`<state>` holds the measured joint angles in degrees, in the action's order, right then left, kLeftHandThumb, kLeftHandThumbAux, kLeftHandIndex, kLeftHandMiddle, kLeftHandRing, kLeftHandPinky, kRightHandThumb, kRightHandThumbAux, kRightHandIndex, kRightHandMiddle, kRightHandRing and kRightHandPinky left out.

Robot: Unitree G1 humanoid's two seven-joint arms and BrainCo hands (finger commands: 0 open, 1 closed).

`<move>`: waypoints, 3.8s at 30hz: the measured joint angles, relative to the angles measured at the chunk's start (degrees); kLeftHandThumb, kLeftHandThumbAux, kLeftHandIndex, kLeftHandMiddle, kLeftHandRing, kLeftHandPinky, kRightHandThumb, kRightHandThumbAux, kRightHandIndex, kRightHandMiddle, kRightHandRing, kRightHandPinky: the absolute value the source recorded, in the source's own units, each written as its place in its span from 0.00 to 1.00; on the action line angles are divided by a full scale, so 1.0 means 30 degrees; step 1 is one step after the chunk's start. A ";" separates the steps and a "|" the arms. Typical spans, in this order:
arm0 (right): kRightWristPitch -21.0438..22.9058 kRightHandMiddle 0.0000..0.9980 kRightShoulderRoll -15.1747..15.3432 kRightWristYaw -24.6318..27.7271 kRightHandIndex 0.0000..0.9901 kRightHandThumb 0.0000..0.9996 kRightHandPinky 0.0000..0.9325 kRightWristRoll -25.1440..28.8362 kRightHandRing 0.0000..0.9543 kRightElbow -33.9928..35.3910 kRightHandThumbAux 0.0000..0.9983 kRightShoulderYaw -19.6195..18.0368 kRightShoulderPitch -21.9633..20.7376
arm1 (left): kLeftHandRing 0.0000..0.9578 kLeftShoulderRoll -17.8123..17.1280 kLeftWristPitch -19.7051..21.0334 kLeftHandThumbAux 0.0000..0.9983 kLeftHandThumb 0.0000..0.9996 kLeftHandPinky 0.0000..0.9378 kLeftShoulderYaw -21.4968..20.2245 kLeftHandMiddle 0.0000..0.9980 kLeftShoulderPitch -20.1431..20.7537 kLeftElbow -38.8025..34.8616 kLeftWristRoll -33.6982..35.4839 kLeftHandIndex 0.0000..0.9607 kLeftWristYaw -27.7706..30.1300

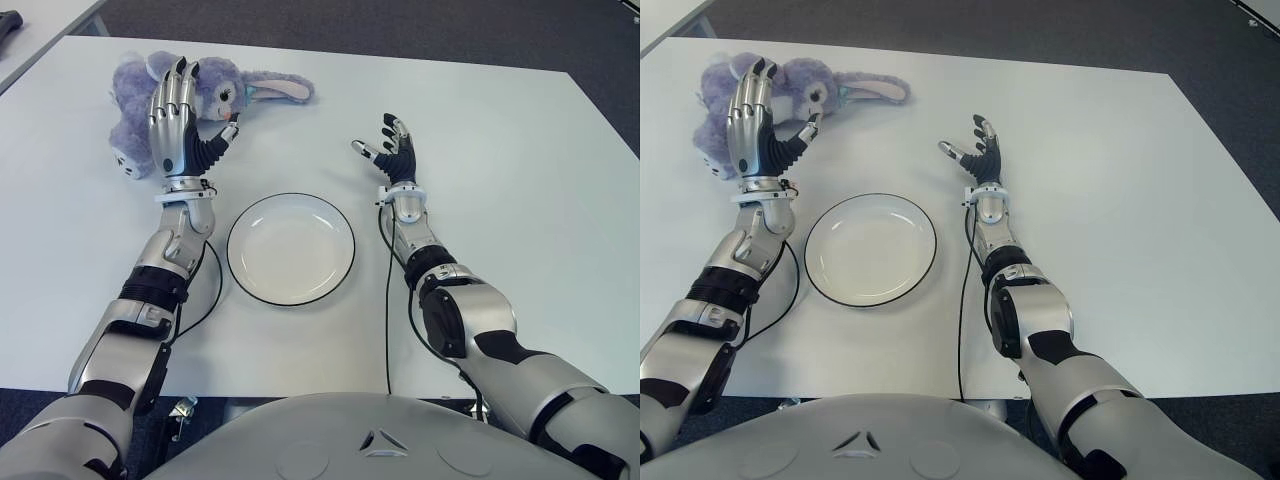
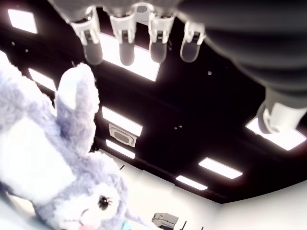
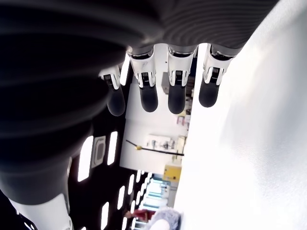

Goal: Put the doll into the plate.

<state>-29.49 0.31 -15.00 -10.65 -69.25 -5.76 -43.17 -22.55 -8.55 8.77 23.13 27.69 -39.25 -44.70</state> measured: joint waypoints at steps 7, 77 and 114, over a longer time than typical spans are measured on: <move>0.0000 0.11 0.0000 -0.0009 0.12 0.04 0.11 -0.0003 0.11 0.0000 0.77 0.0006 0.0000 | 0.08 -0.0085 0.0173 0.39 0.30 0.00 0.0140 0.04 0.0010 0.0015 -0.0303 0.00 0.0000; 0.0001 0.13 -0.0012 -0.0167 0.12 0.04 0.13 -0.0041 0.12 0.0000 0.76 0.0046 -0.0004 | 0.01 -0.2818 0.2126 0.40 0.35 0.00 0.2216 0.03 0.5367 0.4630 -0.2717 0.00 0.1499; 0.0000 0.13 -0.0016 -0.0098 0.12 0.03 0.13 -0.0019 0.12 0.0000 0.76 0.0002 -0.0007 | 0.03 -0.3112 0.2125 0.42 0.33 0.00 0.3044 0.05 0.6378 0.6175 -0.2717 0.00 0.1595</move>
<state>-29.49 0.26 -15.30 -10.71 -69.25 -5.76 -43.19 -31.89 -2.17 17.91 42.26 46.21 -47.40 -39.91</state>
